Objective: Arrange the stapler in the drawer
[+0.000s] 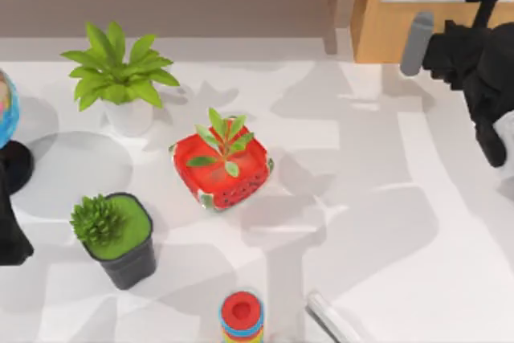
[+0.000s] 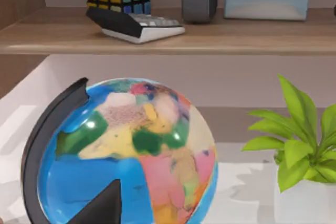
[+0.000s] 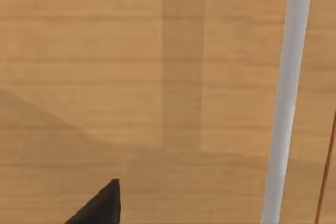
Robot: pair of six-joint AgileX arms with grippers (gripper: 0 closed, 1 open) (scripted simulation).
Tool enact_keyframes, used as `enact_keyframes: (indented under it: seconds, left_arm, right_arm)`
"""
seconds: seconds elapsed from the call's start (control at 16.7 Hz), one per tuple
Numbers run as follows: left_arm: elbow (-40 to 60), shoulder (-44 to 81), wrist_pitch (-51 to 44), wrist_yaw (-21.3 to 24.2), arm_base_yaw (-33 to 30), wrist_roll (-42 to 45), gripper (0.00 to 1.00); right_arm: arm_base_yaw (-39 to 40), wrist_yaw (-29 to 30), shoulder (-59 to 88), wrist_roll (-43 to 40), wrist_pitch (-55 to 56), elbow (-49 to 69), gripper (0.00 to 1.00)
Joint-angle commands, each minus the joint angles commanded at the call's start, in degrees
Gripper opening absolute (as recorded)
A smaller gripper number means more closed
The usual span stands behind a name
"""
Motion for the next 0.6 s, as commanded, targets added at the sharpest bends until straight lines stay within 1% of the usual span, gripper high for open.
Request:
enact_keyframes:
  seconds: [0.24, 0.6]
  left_arm:
    - [0.0, 0.0, 0.0, 0.0, 0.0, 0.0, 1.0]
    - [0.0, 0.0, 0.0, 0.0, 0.0, 0.0, 1.0]
  right_arm:
    - [0.0, 0.0, 0.2, 0.0, -0.2, 0.4, 1.0]
    - [0.0, 0.0, 0.2, 0.0, -0.2, 0.4, 0.55]
